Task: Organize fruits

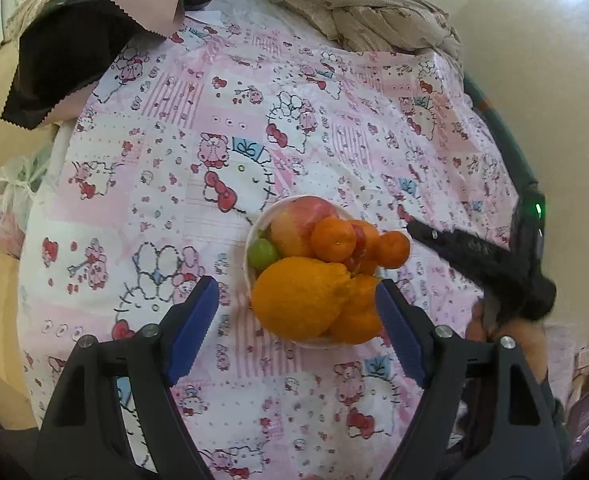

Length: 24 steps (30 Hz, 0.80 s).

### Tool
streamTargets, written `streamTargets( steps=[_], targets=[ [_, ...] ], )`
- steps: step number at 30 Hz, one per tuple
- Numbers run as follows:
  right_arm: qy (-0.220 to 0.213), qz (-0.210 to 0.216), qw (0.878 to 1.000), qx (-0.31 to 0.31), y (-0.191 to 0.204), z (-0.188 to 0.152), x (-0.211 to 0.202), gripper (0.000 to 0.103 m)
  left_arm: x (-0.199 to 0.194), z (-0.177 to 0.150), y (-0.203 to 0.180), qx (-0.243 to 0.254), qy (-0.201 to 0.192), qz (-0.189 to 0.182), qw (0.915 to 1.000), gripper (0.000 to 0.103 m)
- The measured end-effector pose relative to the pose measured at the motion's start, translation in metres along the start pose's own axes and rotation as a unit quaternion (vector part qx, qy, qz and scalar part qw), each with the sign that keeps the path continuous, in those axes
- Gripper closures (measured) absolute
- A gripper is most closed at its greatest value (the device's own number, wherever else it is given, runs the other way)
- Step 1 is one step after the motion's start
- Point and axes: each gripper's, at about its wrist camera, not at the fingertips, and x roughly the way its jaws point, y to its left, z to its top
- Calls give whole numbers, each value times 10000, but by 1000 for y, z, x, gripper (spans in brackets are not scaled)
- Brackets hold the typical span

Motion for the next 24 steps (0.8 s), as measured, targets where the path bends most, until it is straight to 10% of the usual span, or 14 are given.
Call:
streamTargets(
  steps=[6,11,12,14,24],
  targets=[
    [197,-10,9980,-598,21,43,14,90,1,9,5,-58,-64,95,9999,25],
    [-145,28,9999,49,-21,54,-6,83,-1,17,16,-277,-84,121,9995,25],
    [-145,28,9999,49,-21,54,-6,78,-2,18,17,-294,-95,133,9994,25],
    [-128,-343,9985,398,-48,54,-8,32,-4,18,18,-344,-113,95,9993,25],
    [1026,-1679,9786,598,-117,4,6,31,-5,16,7,-169,-73,36,9998,25]
  ],
)
